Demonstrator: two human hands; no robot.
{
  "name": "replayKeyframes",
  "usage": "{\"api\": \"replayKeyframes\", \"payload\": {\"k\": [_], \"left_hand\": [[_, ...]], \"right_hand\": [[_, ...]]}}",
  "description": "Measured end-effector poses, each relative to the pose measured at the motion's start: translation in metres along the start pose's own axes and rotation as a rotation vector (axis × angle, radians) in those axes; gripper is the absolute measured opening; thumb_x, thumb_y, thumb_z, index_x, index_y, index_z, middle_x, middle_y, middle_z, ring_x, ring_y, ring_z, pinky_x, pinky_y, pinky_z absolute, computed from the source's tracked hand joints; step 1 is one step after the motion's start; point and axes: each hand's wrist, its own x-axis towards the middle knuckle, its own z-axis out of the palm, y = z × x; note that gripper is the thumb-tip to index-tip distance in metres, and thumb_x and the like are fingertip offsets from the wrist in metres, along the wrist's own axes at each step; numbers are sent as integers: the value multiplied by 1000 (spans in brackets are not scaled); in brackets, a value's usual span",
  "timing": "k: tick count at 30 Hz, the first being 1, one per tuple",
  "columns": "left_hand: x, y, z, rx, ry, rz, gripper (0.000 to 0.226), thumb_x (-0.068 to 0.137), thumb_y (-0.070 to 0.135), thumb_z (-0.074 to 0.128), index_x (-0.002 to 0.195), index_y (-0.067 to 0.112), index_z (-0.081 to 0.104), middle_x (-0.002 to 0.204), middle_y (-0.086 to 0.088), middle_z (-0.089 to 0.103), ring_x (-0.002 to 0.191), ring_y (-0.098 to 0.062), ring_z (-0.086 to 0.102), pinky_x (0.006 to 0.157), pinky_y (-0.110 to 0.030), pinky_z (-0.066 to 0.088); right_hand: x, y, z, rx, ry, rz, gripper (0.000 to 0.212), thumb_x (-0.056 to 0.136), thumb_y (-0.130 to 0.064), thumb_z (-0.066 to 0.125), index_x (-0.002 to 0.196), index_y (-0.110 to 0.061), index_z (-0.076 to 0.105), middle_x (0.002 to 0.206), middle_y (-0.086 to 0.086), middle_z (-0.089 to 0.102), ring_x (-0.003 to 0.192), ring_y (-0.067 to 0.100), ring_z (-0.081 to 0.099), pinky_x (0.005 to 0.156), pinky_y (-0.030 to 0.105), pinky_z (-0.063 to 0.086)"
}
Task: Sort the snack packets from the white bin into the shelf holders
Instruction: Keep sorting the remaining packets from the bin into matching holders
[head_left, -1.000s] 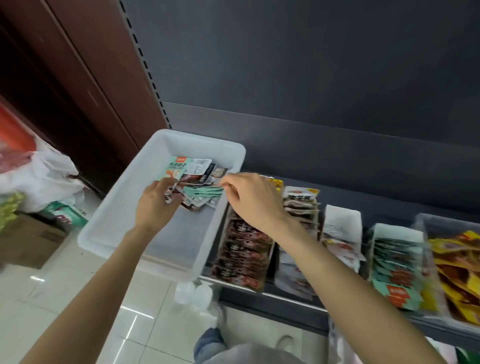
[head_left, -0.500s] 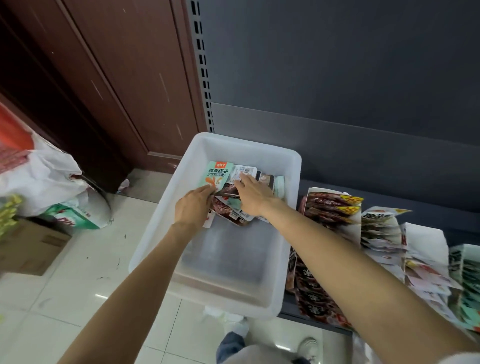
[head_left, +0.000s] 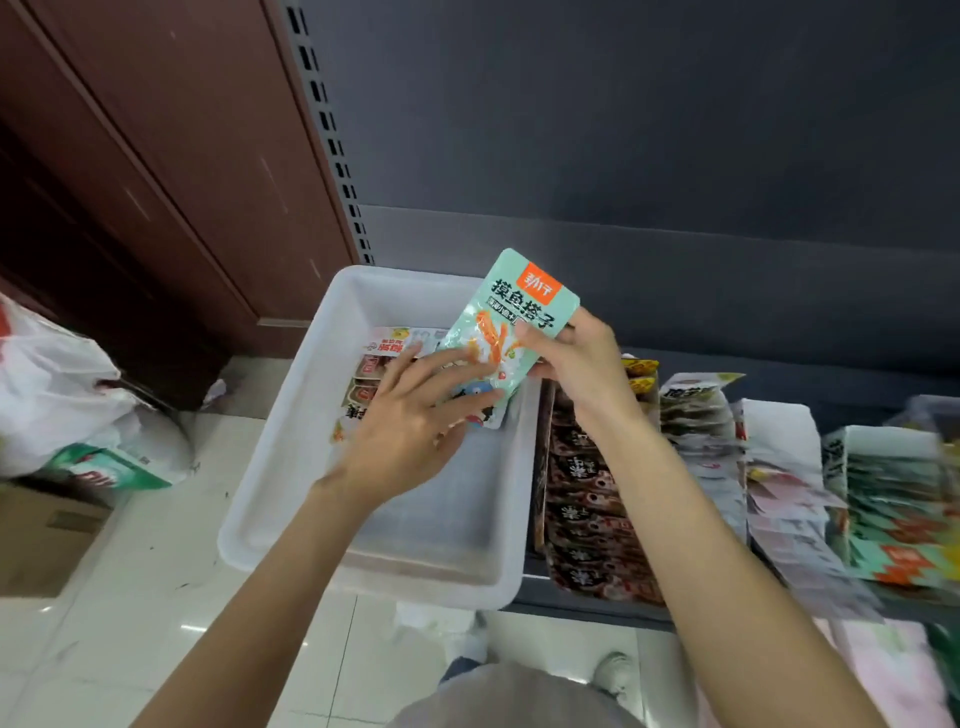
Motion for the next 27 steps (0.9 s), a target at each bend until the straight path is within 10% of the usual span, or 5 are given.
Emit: {"api": "replayKeyframes", "payload": {"k": [5,10,15,20,27], "left_hand": [[47,52,6,-300,86,-17,32,86,18,65,118,15,65,136,-4,51,127,-24,45,102,-45,39],[110,121,28,-651,-53,-423,42,81,20,72,120,22,58,112,13,64,98,3,58,86,-22,48],[155,183,59,-575,93,-182,15,85,18,67,100,18,70,100,7,70,93,-6,64,82,-30,52],[185,240,100,-611,299,-244,19,88,13,61,107,13,64,104,0,62,101,-14,57,90,-31,46],[188,280,159,-313,-340,-117,38,90,45,56,123,26,58,122,5,61,114,-17,51,96,-31,38]], "right_hand": [[-40,-11,-66,-25,79,-185,21,84,-5,68,96,-21,62,96,-3,72,92,14,68,72,32,58],[-80,-17,-144,-88,115,-301,33,84,-1,66,100,-23,49,94,-1,70,91,13,68,71,29,57],[-114,-31,-235,-529,258,-477,21,88,-14,66,87,-31,54,93,-15,67,89,8,67,74,27,55],[-142,-24,-313,-425,572,-539,31,93,-15,57,89,-45,56,89,-13,67,82,12,69,72,30,55],[-134,-2,-378,-638,498,-473,18,94,-16,57,95,-33,51,91,-3,63,93,16,65,81,39,54]]}}
